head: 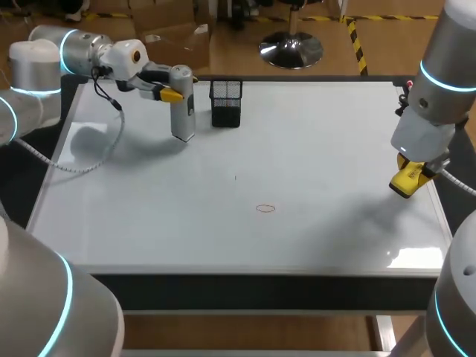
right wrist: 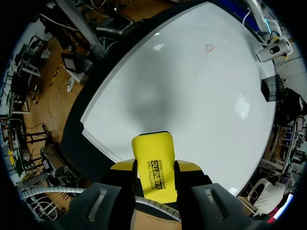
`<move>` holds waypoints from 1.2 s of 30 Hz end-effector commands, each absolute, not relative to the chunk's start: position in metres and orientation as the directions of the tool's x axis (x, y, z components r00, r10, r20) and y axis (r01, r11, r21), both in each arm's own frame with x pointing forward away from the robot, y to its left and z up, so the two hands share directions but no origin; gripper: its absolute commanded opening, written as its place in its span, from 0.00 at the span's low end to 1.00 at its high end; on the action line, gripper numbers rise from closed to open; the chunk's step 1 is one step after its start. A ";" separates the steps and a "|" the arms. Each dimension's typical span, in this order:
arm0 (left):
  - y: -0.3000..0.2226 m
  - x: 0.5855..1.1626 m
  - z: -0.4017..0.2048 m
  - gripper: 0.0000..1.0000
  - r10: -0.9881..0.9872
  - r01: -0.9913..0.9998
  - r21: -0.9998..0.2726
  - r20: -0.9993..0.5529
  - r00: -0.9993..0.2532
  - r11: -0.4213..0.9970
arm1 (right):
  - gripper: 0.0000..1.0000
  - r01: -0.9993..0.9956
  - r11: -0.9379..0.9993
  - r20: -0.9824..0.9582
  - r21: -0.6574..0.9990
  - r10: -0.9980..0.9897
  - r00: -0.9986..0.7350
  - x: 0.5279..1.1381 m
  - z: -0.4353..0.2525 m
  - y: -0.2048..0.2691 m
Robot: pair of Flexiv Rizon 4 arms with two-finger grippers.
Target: Pick up the inspection probe, press it on each red-marked spot on the whiteboard one by one, put down the probe, pick up the eraser, and wipe off all the red marks.
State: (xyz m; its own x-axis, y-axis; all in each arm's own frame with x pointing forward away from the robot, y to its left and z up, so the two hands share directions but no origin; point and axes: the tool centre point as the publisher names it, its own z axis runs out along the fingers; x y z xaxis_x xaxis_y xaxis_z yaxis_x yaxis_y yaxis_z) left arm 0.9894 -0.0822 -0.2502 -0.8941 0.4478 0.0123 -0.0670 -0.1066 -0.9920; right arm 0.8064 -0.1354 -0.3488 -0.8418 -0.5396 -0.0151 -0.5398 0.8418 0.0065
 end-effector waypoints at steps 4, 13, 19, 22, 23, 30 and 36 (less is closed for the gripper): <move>-0.076 0.997 -0.256 0.00 0.619 -0.074 -0.990 -0.015 -0.785 -0.118 | 0.00 -0.541 0.841 -0.013 0.004 -0.541 -0.841 0.807 -0.349 -0.136; -0.075 0.996 -0.254 0.00 0.628 -0.069 -0.990 -0.022 -0.778 -0.121 | 0.00 -0.541 0.841 -0.013 0.004 -0.541 -0.841 0.807 -0.349 -0.136; -0.075 0.996 -0.254 0.00 0.628 -0.069 -0.990 -0.022 -0.778 -0.121 | 0.00 -0.541 0.841 -0.013 0.004 -0.541 -0.841 0.807 -0.349 -0.136; -0.075 0.996 -0.254 0.00 0.628 -0.069 -0.990 -0.022 -0.778 -0.121 | 0.00 -0.541 0.841 -0.013 0.004 -0.541 -0.841 0.807 -0.349 -0.136; -0.075 0.996 -0.254 0.00 0.628 -0.069 -0.990 -0.022 -0.778 -0.121 | 0.00 -0.541 0.841 -0.013 0.004 -0.541 -0.841 0.807 -0.349 -0.136; -0.075 0.996 -0.254 0.00 0.628 -0.069 -0.990 -0.022 -0.778 -0.121 | 0.00 -0.565 0.825 0.003 -0.003 -0.565 -0.825 0.803 -0.346 -0.118; -0.075 0.996 -0.254 0.00 0.628 -0.069 -0.990 -0.022 -0.778 -0.121 | 0.00 -0.668 0.744 0.042 -0.015 -0.667 -0.744 0.796 -0.347 -0.070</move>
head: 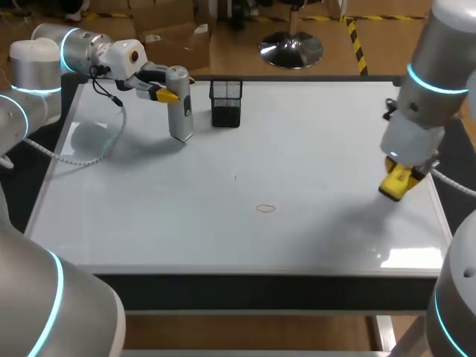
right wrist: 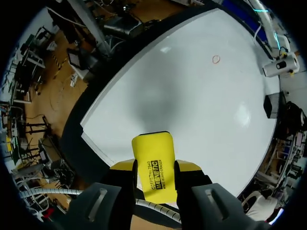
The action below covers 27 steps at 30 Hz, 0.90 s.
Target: Pick up the inspection probe, press it on each red-marked spot on the whiteboard one by one, put down the probe, pick up the eraser, and wipe off all the red marks.
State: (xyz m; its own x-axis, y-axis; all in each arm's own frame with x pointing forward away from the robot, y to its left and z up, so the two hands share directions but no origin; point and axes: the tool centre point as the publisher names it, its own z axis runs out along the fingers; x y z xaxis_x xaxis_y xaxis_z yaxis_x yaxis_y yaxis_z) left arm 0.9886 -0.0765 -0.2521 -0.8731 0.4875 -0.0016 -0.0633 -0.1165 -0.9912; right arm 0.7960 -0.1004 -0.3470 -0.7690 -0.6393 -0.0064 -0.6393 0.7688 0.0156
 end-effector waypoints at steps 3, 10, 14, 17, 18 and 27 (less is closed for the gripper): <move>-0.075 0.996 -0.254 0.00 0.628 -0.069 -0.990 -0.022 -0.778 -0.121 | 0.00 -0.717 0.697 0.058 -0.021 -0.715 -0.697 0.792 -0.350 -0.050; -0.075 0.996 -0.254 0.00 0.628 -0.069 -0.990 -0.022 -0.778 -0.121 | 0.00 -0.792 0.610 0.051 -0.019 -0.790 -0.610 0.783 -0.352 -0.004; -0.075 0.996 -0.254 0.00 0.628 -0.069 -0.990 -0.022 -0.778 -0.121 | 0.00 -0.831 0.556 0.037 -0.013 -0.830 -0.556 0.781 -0.356 0.026; -0.075 0.996 -0.254 0.00 0.628 -0.069 -0.990 -0.022 -0.778 -0.121 | 0.00 -0.861 0.509 0.032 -0.009 -0.860 -0.509 0.780 -0.363 0.054; -0.075 0.996 -0.254 0.00 0.628 -0.069 -0.990 -0.022 -0.778 -0.121 | 0.00 -0.869 0.494 0.022 -0.003 -0.869 -0.494 0.780 -0.364 0.061; -0.075 0.996 -0.254 0.00 0.628 -0.069 -0.990 -0.022 -0.778 -0.121 | 0.00 -0.930 0.368 0.060 -0.003 -0.928 -0.368 0.786 -0.378 0.114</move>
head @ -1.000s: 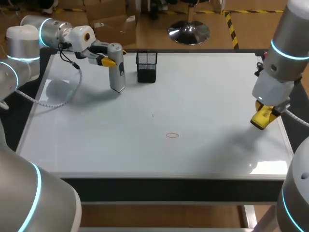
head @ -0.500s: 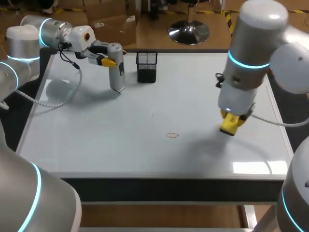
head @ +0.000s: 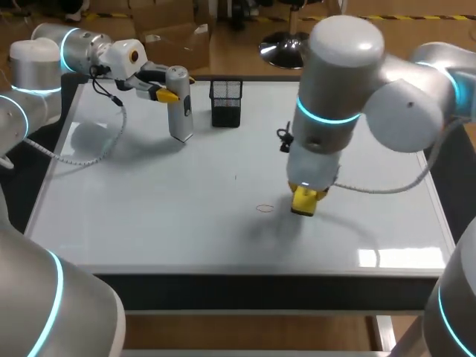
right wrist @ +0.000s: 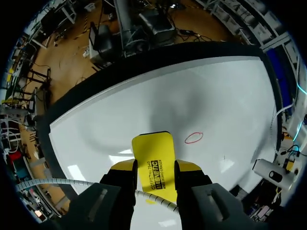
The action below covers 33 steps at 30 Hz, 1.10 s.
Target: Pick up the inspection probe, press it on each red-marked spot on the whiteboard one by one, put down the probe, pick up the eraser, and wipe off all the red marks.
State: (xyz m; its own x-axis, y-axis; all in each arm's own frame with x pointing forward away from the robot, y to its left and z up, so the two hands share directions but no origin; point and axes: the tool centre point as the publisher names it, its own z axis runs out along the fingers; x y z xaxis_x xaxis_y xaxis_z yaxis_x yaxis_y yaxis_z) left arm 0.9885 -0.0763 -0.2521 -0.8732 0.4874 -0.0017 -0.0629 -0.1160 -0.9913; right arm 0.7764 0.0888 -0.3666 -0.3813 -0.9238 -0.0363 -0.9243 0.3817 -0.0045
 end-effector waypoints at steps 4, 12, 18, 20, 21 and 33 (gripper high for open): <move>-0.075 0.996 -0.254 0.00 0.628 -0.069 -0.990 -0.022 -0.778 -0.121 | 0.00 -0.944 0.330 0.066 0.006 -0.942 -0.329 0.785 -0.385 0.133; -0.075 0.996 -0.254 0.00 0.628 -0.069 -0.990 -0.022 -0.778 -0.121 | 0.00 -0.966 0.259 0.060 0.019 -0.964 -0.257 0.782 -0.394 0.170; -0.075 0.996 -0.254 0.00 0.628 -0.069 -0.990 -0.022 -0.778 -0.121 | 0.00 -0.973 0.231 0.059 0.023 -0.971 -0.229 0.781 -0.399 0.185; -0.075 0.996 -0.254 0.00 0.628 -0.069 -0.990 -0.022 -0.778 -0.121 | 0.00 -0.975 0.221 0.059 0.025 -0.974 -0.220 0.781 -0.401 0.189; -0.075 0.996 -0.254 0.00 0.628 -0.069 -0.990 -0.022 -0.778 -0.121 | 0.00 -0.975 0.220 0.059 0.026 -0.974 -0.218 0.782 -0.402 0.190; -0.075 0.996 -0.254 0.00 0.628 -0.069 -0.990 -0.022 -0.778 -0.121 | 0.00 -0.981 0.188 0.061 0.036 -0.981 -0.186 0.788 -0.412 0.199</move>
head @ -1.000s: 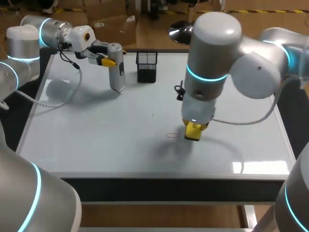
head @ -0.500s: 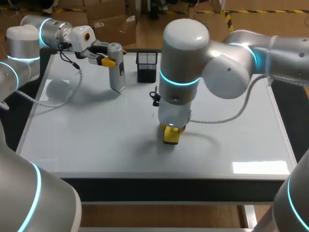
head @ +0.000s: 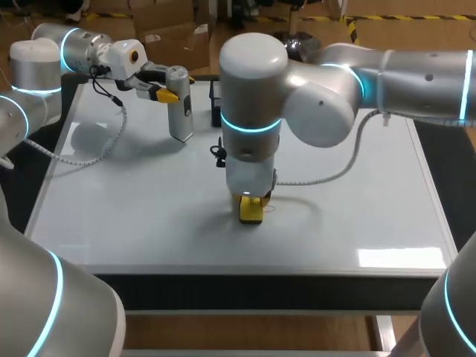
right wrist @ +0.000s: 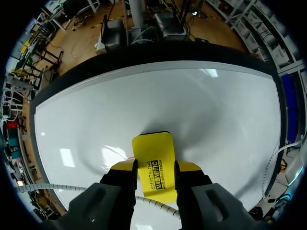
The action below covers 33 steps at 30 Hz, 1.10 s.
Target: Pick up the inspection probe, press it on each red-marked spot on the whiteboard one by one, put down the probe, pick up the eraser, and wipe off all the red marks.
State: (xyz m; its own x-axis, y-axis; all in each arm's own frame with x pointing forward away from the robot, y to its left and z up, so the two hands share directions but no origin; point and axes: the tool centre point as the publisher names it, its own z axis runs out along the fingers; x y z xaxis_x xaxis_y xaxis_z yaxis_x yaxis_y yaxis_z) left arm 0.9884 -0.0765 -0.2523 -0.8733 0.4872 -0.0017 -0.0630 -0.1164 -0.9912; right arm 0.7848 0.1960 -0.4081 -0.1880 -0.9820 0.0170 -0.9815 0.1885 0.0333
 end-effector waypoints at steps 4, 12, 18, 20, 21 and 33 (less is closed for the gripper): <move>-0.075 0.996 -0.254 0.00 0.628 -0.069 -0.990 -0.022 -0.778 -0.121 | 0.00 -0.981 0.192 0.063 0.040 -0.980 -0.189 0.786 -0.417 0.195; -0.075 0.996 -0.254 0.00 0.628 -0.069 -0.990 -0.022 -0.778 -0.121 | 0.00 -0.969 0.242 0.067 0.045 -0.969 -0.239 0.784 -0.421 0.175; -0.075 0.996 -0.254 0.00 0.628 -0.069 -0.990 -0.022 -0.778 -0.121 | 0.00 -0.957 0.286 0.068 0.053 -0.957 -0.283 0.782 -0.423 0.155; -0.075 0.996 -0.254 0.00 0.628 -0.069 -0.990 -0.022 -0.778 -0.121 | 0.00 -0.951 0.303 0.068 0.058 -0.952 -0.299 0.782 -0.424 0.148; -0.075 0.996 -0.254 0.00 0.628 -0.069 -0.990 -0.022 -0.778 -0.121 | 0.00 -0.950 0.307 0.070 0.057 -0.950 -0.303 0.782 -0.424 0.145; -0.075 0.996 -0.254 0.00 0.628 -0.069 -0.990 -0.022 -0.778 -0.121 | 0.00 -0.925 0.375 0.080 0.056 -0.926 -0.370 0.779 -0.421 0.113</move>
